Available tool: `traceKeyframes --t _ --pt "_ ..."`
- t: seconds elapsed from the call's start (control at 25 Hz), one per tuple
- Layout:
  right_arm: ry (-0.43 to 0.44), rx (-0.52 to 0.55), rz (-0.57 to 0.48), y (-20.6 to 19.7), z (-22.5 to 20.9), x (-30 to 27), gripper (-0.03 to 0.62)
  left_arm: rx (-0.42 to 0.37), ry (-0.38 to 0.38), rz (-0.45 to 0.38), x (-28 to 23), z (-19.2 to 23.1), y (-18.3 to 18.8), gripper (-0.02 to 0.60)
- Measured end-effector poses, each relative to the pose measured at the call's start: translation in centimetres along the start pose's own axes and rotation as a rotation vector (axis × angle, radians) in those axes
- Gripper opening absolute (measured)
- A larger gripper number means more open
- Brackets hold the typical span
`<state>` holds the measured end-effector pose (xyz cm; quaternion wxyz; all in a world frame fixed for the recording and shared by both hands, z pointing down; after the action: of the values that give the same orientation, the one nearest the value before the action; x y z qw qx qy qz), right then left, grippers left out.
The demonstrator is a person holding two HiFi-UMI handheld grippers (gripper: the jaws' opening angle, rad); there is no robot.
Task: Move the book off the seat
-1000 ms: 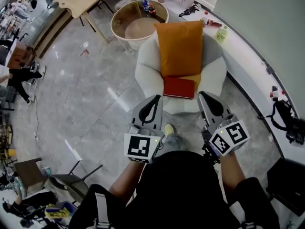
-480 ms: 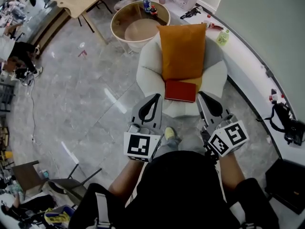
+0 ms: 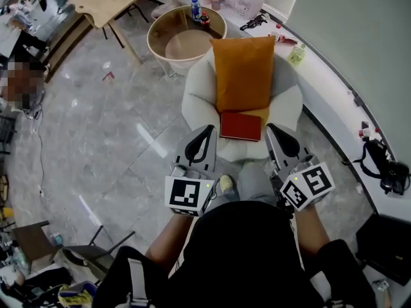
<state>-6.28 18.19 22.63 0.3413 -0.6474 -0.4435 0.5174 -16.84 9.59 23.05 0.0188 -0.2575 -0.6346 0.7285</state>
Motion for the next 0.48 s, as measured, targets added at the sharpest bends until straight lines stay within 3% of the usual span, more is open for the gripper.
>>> traceKeyframes --t 0.48 --pt "0.009 0.021 0.005 0.8 -1.1 -1.2 0.008 -0.006 0.008 0.002 -1.1 0.9 0.9 0.005"
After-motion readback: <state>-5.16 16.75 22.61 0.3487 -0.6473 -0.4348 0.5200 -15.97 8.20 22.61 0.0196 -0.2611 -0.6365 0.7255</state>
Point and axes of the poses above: the fingertips, and each gripper's own axes: x backward along the fingers, z to its left, y out of its top, the point moved 1 cm from there along x, backward along the fingers, and after that the axes turned 10 degrees about z, right-handed, at the moved point
